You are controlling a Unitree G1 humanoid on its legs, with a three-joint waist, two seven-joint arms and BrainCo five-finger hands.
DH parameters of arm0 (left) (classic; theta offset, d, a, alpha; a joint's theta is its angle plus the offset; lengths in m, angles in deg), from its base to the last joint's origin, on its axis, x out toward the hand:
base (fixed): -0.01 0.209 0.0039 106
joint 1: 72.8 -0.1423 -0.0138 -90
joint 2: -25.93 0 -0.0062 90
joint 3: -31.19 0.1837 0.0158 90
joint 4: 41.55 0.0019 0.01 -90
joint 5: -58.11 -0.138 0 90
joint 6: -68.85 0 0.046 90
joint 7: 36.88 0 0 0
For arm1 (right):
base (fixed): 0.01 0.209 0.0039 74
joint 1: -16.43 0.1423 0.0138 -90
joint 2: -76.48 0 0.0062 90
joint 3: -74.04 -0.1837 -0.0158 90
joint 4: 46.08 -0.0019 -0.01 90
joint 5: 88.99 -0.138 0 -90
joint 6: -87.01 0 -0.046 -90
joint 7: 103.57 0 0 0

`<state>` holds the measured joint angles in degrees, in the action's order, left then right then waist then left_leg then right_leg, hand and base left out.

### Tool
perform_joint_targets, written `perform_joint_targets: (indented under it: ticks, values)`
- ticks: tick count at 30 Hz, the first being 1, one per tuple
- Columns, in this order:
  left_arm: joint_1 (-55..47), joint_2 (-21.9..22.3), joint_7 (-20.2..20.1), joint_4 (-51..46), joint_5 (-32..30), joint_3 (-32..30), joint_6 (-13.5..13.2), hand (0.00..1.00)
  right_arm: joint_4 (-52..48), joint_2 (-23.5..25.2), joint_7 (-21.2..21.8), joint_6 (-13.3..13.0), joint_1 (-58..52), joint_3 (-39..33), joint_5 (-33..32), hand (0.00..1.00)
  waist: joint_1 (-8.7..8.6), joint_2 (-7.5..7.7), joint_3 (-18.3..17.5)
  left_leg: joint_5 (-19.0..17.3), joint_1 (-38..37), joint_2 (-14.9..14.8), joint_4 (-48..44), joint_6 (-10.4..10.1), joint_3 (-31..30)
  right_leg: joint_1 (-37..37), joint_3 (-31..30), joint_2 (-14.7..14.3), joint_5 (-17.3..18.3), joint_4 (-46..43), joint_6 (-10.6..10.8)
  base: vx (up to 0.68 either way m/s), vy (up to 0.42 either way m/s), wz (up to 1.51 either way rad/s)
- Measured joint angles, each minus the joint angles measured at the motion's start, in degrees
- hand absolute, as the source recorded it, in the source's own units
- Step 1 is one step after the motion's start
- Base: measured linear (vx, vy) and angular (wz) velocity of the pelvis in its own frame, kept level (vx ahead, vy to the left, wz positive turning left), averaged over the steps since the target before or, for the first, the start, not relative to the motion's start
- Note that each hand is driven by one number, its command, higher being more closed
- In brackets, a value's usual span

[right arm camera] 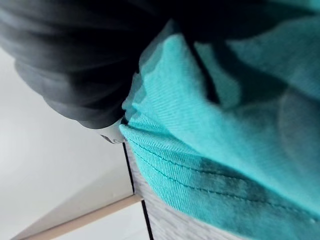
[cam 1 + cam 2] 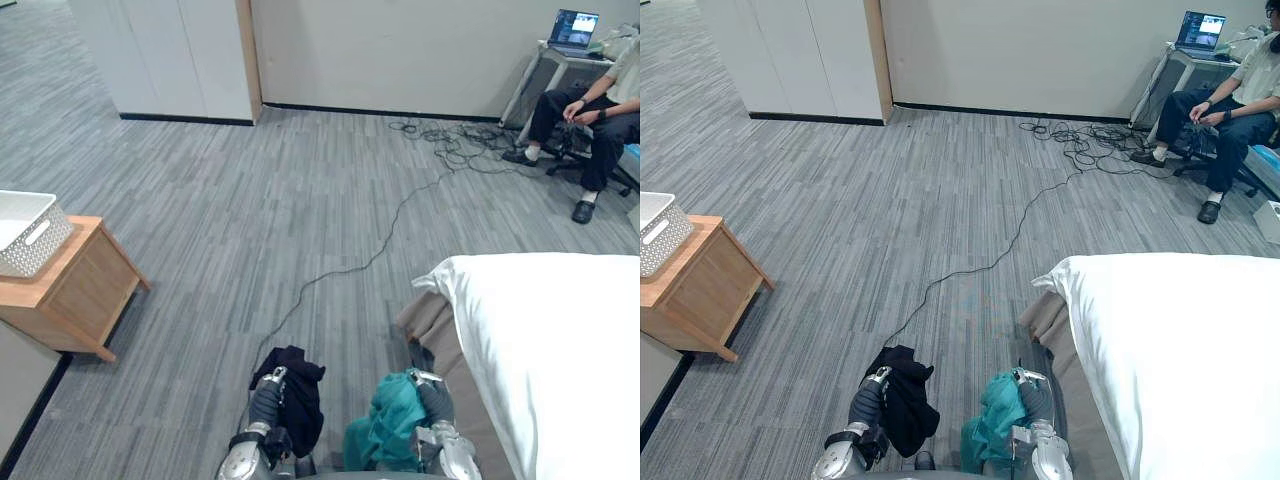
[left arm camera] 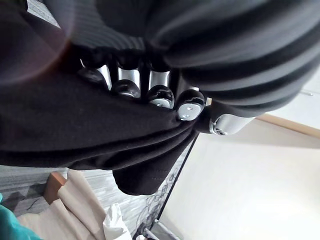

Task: Tidy the bed and pick cloth on bed and put in laundry

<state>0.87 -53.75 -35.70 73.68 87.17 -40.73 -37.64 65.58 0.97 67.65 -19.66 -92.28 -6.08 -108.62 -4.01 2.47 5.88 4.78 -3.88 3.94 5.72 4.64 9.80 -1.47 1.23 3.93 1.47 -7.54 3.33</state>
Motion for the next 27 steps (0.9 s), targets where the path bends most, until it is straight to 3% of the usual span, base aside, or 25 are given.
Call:
perform_joint_targets:
  ticks: [5,7,9,10,11,12,16,18,19,20,21,22,23,24,25,26,27]
  values:
    - [1.51,0.91,0.26,3.78,-0.59,-2.94,-0.10,1.00,4.28,-0.29,3.68,-0.29,1.03,-1.17,-0.04,1.00,0.49,-0.28,-0.30,-1.73,2.80,-1.04,-1.87,-1.87,0.59,-0.83,1.67,-0.20,-0.39,0.69,-0.56,0.02,-0.033,-0.01]
    - [2.34,1.06,0.53,5.71,-0.69,-4.69,-0.06,1.00,4.79,-0.62,5.74,-0.25,1.26,-1.09,-0.03,1.00,1.06,-0.56,-0.08,-4.14,5.12,-1.92,-6.25,-2.49,0.86,-2.10,3.50,-0.21,0.64,-2.89,-1.41,0.05,-0.105,-0.01]
    - [2.35,1.20,1.80,5.89,-0.76,-7.64,-0.20,1.00,4.66,-1.51,9.13,-0.21,2.20,-2.00,-0.03,1.00,2.30,-0.77,0.14,-10.77,11.13,-4.36,-18.81,-5.35,1.41,-3.88,6.87,-1.31,8.23,-13.42,-2.22,0.07,-0.204,-0.01]
    - [2.30,1.08,2.05,5.89,-0.76,-7.92,-0.24,1.00,4.46,-1.46,9.90,-0.22,2.24,-2.71,-0.03,1.00,2.61,-0.60,0.18,-12.70,12.64,-4.86,-22.20,-6.43,1.75,-3.16,7.15,-1.13,10.59,-13.27,-3.01,0.09,-0.207,0.31]
    - [2.99,1.27,2.71,6.62,-0.78,-9.07,-0.18,1.00,4.57,-2.03,11.32,0.04,2.83,-4.73,-0.03,1.00,2.70,-1.38,1.41,-16.39,14.25,-7.26,-28.26,-7.87,2.73,-0.75,8.89,-1.91,12.14,-11.45,-4.58,0.06,-0.142,0.51]
    - [2.91,1.55,2.69,6.63,-1.03,-9.01,-0.21,1.00,4.57,-2.37,12.47,0.35,2.76,-6.05,-0.05,1.00,2.77,-1.82,2.40,-17.11,15.16,-9.06,-30.49,-8.77,4.90,0.81,10.71,-1.75,12.25,-10.49,-5.33,0.07,-0.138,0.63]
    - [2.66,2.08,2.59,6.43,-1.52,-9.01,-0.21,1.00,4.59,-4.23,12.90,0.98,2.71,-7.59,0.06,1.00,2.42,-2.74,3.54,-14.51,15.77,-7.69,-21.71,-9.01,9.33,6.52,15.55,0.39,13.61,-7.13,-4.81,0.14,-0.056,0.80]
    - [1.37,2.35,2.66,4.73,-1.49,-8.98,-0.31,1.00,4.54,-4.70,12.98,0.99,2.74,-6.63,0.16,1.00,3.37,-2.87,3.67,-9.19,17.18,-7.99,-16.24,-9.57,11.94,11.23,17.77,0.08,13.88,-3.05,-2.97,0.26,0.028,0.45]
    - [1.21,2.42,2.67,4.33,-1.49,-8.98,-0.31,1.00,4.54,-5.00,13.06,1.02,2.71,-6.53,0.22,1.00,3.48,-2.86,3.68,-8.30,17.70,-8.04,-15.80,-9.53,12.69,12.26,18.10,-0.05,14.27,-2.43,-2.39,0.25,0.047,0.22]
    - [1.12,2.56,2.70,3.71,-1.46,-9.02,-0.29,1.00,4.54,-5.15,13.10,1.05,2.76,-6.57,0.24,1.00,4.07,-2.86,3.68,-7.17,18.34,-8.11,-15.84,-8.70,13.66,13.38,18.39,-0.14,15.23,-1.73,-1.37,0.29,0.068,0.01]
    - [1.20,2.63,2.68,3.06,-1.44,-9.04,-0.23,1.00,4.53,-5.21,13.19,1.16,2.84,-6.67,0.23,1.00,5.16,-2.47,3.50,-5.36,18.82,-8.20,-17.50,-6.00,14.09,14.28,18.01,0.30,16.45,-1.68,-0.59,0.40,0.098,-0.12]
    - [1.21,2.42,2.69,1.73,-1.29,-9.21,0.00,1.00,4.54,-5.06,13.63,1.60,3.16,-6.82,0.21,1.00,5.97,-0.54,2.53,-6.17,19.46,-7.20,-20.22,-2.07,15.02,14.44,17.72,2.42,18.18,-2.00,1.13,0.56,0.075,-0.22]
    - [1.57,2.49,2.71,1.22,-1.15,-9.29,0.05,1.00,4.58,-5.23,14.00,1.63,3.18,-7.03,0.20,1.00,6.22,0.26,1.54,-8.27,19.37,-5.94,-20.52,-0.19,15.56,13.54,16.98,3.77,18.32,-5.35,2.35,0.53,0.050,-0.04]
    - [2.18,2.93,2.71,1.22,-1.14,-9.54,0.50,1.00,4.65,-5.65,14.04,1.76,3.87,-7.28,0.17,1.00,5.87,0.78,1.81,-9.12,19.23,-5.00,-20.57,1.96,15.21,10.06,14.77,5.50,17.80,-13.27,3.17,0.59,0.052,0.22]
    - [3.26,2.92,2.66,1.18,-1.19,-9.70,0.68,1.00,4.72,-5.66,14.05,1.94,4.98,-7.36,0.16,1.00,5.09,1.14,2.03,-9.32,17.93,-4.07,-20.46,3.02,15.10,4.74,11.87,7.46,14.99,-26.18,7.80,0.59,0.085,0.41]
    - [3.81,2.54,2.66,1.26,-1.25,-9.69,0.72,1.00,4.74,-5.28,14.12,1.94,5.31,-7.23,0.17,1.00,4.59,1.77,2.46,-10.31,15.81,-3.25,-19.48,2.82,14.28,0.36,9.84,8.87,10.04,-36.35,12.45,0.81,0.093,0.32]
    - [4.18,2.39,2.84,1.24,-1.68,-9.63,0.77,1.00,5.39,-4.67,14.67,1.93,5.73,-7.15,0.30,1.00,4.63,2.34,3.22,-11.81,10.88,-2.68,-17.41,2.20,13.40,-5.07,8.35,9.91,9.67,-48.59,11.03,0.67,0.060,0.14]
